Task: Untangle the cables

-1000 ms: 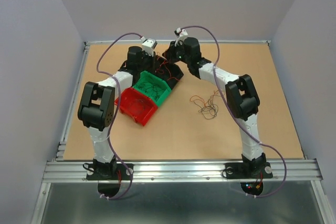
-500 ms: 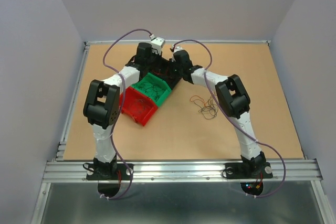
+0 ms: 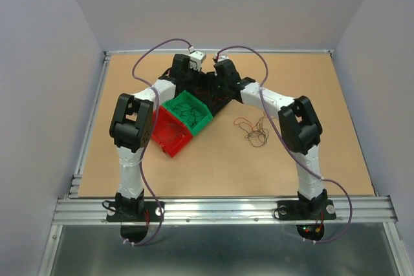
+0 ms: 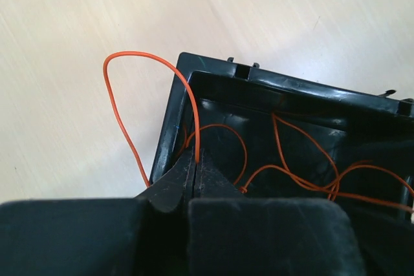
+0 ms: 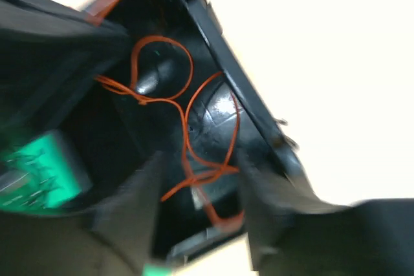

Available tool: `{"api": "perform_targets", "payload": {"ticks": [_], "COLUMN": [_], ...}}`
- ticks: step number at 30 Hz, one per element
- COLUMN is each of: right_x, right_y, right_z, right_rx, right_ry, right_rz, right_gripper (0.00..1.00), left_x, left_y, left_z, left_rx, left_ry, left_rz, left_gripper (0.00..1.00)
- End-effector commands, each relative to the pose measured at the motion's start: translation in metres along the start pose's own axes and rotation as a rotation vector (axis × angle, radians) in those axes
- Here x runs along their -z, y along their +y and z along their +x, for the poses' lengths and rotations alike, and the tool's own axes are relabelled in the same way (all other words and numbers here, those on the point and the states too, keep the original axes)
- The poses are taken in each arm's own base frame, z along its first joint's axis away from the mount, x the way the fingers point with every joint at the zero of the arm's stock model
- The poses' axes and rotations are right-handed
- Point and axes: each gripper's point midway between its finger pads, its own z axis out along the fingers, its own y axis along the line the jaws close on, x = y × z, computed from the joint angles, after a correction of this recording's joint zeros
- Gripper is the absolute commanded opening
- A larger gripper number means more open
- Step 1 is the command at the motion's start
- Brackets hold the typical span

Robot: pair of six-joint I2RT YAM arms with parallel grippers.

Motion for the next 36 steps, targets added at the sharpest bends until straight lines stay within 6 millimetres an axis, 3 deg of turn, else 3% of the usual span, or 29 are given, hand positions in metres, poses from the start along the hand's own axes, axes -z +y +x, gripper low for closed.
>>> {"api": "perform_targets", "payload": {"ticks": [1,2,4,5,6,7,10,11,12,13,15,18,22,24,26,29,33,36], "right_x": [0.049,0.063,0.071,0.084,0.091,0.092,0.121,0.122,0.128,0.143,0.144,0.154,0.153,0.159,0.165,0.173,0.188,0.186], "right_y": [0.003,0.005,-0.003,-0.005,-0.008,-0.016,-0.024,-0.033,-0.041,-0.043,-0.052,-0.044,-0.05,-0.059,-0.058,-0.056,-0.059,-0.061], "right_z": [-0.045,-0.055,-0.047,-0.054,-0.054,-0.036,-0.036,-0.016,-0.01,-0.019,0.011,0.001,0.025,0.024,0.019,0.014,0.005,0.009], "right_rx": [-0.058,-0.077,-0.099,-0.132,-0.149,-0.161,-0.241,-0.27,-0.284,-0.308,-0.38,-0.456,-0.466,-0.497,-0.502,-0.493,-0.489,-0.509], "right_ry": [-0.126,-0.156,-0.158,-0.182,-0.195,-0.167,-0.211,-0.187,-0.197,-0.254,-0.235,-0.308,-0.278,-0.312,-0.331,-0.349,-0.392,-0.39], "right_rz": [0.0,-0.01,0.02,0.022,0.036,0.055,0.074,0.1,0.133,0.124,0.135,0.055,0.062,0.098,0.088,0.07,0.065,0.074], "right_gripper": [0.6,0.66,0.73,0.76,0.77,0.77,0.77,0.76,0.76,0.77,0.77,0.78,0.78,0.78,0.78,0.78,0.78,0.78], "left_x": [0.003,0.003,0.002,0.002,0.002,0.003,0.008,0.01,0.011,0.012,0.015,0.018,0.025,0.033,0.041,0.044,0.041,0.043], "left_y": [0.003,0.003,-0.001,-0.002,-0.007,-0.01,-0.023,-0.024,-0.027,-0.032,-0.037,-0.048,-0.071,-0.088,-0.094,-0.094,-0.079,-0.082], "left_z": [-0.025,-0.025,-0.025,-0.025,-0.024,-0.025,-0.028,-0.028,-0.028,-0.027,-0.026,-0.026,-0.016,-0.007,-0.002,0.012,0.036,0.039], "left_rx": [-0.047,-0.05,-0.066,-0.079,-0.093,-0.105,-0.156,-0.17,-0.192,-0.206,-0.225,-0.267,-0.332,-0.395,-0.451,-0.496,-0.543,-0.554], "left_ry": [-0.049,-0.048,-0.046,-0.045,-0.044,-0.046,-0.05,-0.051,-0.05,-0.047,-0.033,-0.018,0.04,0.088,0.105,0.155,0.241,0.232], "left_rz": [-0.014,-0.019,-0.021,-0.023,-0.014,-0.007,0.006,-0.002,0.002,0.006,0.0,0.015,0.079,0.121,0.108,0.067,0.015,0.038], "left_gripper": [0.0,0.0,0.0,0.0,0.0,0.0,0.0,0.05,0.07,0.12,0.14,0.15,0.13,0.06,0.04,0.01,0.0,0.0]}}
